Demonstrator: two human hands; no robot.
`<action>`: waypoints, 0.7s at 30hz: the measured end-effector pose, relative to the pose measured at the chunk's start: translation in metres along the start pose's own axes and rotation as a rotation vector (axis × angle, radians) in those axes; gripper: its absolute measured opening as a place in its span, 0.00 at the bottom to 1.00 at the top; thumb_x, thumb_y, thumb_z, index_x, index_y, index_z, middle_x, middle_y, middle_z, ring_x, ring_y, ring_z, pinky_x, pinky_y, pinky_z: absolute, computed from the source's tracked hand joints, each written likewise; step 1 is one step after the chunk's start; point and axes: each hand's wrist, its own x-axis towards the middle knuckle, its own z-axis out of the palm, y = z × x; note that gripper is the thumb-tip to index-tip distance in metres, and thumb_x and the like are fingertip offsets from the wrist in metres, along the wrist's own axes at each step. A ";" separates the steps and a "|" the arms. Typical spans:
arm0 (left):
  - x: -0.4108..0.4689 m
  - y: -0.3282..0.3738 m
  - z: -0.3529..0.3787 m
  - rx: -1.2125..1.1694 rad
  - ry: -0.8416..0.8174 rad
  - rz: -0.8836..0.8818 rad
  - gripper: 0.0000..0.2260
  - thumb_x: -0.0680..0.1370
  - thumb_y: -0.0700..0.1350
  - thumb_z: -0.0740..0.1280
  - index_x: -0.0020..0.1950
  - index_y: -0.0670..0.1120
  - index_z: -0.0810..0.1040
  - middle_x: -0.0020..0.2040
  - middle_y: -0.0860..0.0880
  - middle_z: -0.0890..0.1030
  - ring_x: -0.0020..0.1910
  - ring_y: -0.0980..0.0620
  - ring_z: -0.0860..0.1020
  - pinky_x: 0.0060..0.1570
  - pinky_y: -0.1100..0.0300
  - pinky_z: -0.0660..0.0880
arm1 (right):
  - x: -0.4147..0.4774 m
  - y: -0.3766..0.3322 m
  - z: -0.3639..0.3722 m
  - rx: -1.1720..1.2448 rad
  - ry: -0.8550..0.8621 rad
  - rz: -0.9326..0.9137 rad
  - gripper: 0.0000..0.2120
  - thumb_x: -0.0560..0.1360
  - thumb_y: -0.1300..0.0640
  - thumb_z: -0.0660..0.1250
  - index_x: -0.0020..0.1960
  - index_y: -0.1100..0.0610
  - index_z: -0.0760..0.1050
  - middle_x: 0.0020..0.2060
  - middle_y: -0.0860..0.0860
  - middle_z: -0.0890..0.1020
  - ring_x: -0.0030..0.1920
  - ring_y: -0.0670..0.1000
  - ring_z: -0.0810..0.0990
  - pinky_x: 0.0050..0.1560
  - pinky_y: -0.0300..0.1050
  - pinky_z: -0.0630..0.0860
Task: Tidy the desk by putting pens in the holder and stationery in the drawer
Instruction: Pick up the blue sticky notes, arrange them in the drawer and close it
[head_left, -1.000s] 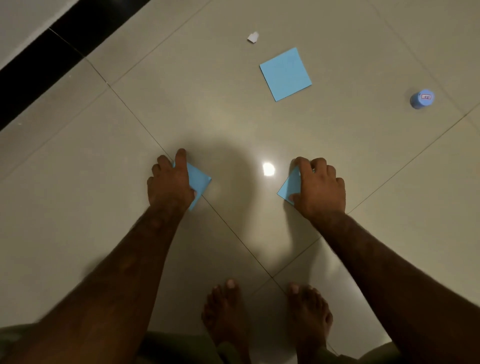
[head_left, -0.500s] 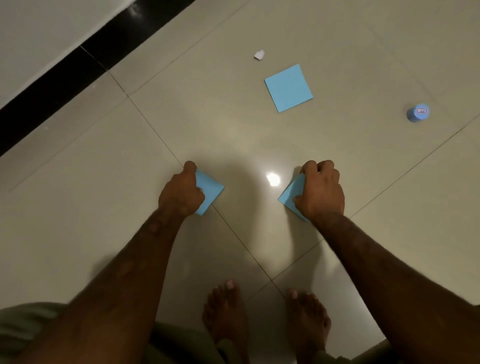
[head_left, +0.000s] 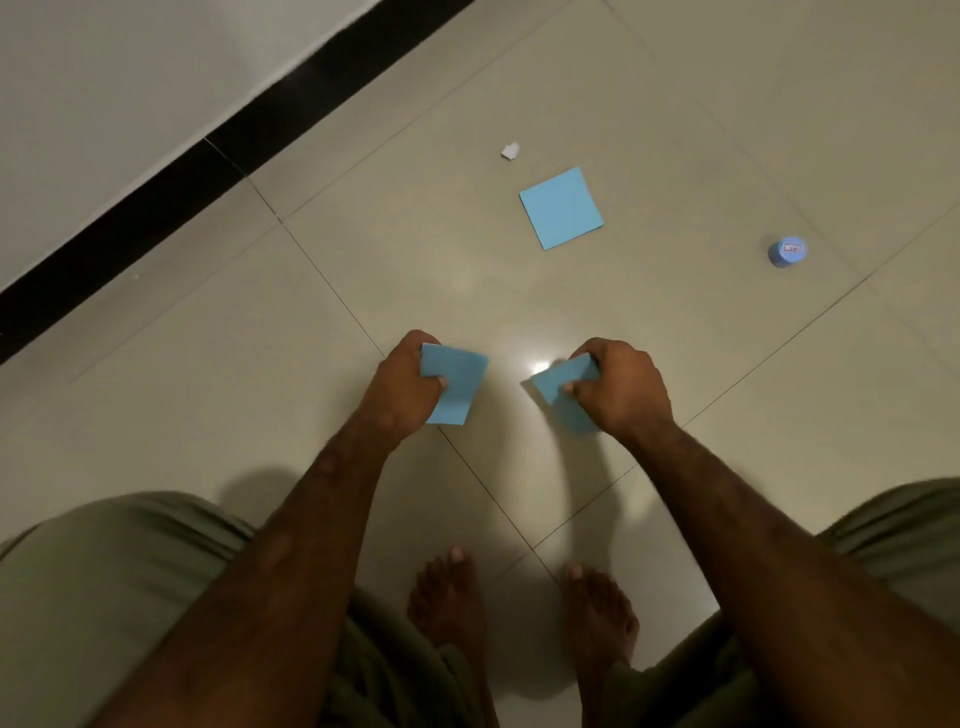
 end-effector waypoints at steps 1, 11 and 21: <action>-0.004 0.005 -0.002 -0.030 0.002 0.012 0.13 0.76 0.35 0.67 0.57 0.47 0.74 0.53 0.46 0.77 0.51 0.44 0.78 0.45 0.51 0.78 | -0.003 -0.005 -0.006 0.052 0.008 0.004 0.12 0.73 0.55 0.75 0.54 0.53 0.79 0.49 0.50 0.82 0.49 0.53 0.80 0.46 0.47 0.76; -0.122 0.101 -0.061 -0.387 0.006 -0.063 0.12 0.76 0.32 0.68 0.54 0.47 0.77 0.49 0.47 0.79 0.49 0.47 0.79 0.42 0.53 0.79 | -0.107 -0.093 -0.121 0.781 -0.148 0.060 0.11 0.71 0.64 0.78 0.51 0.61 0.79 0.42 0.54 0.85 0.40 0.50 0.84 0.31 0.41 0.77; -0.320 0.209 -0.178 -0.775 0.065 -0.094 0.15 0.75 0.35 0.72 0.59 0.44 0.77 0.54 0.41 0.81 0.52 0.41 0.81 0.45 0.39 0.81 | -0.251 -0.219 -0.237 0.734 -0.306 -0.035 0.13 0.71 0.62 0.78 0.52 0.61 0.79 0.45 0.54 0.87 0.43 0.51 0.86 0.37 0.44 0.80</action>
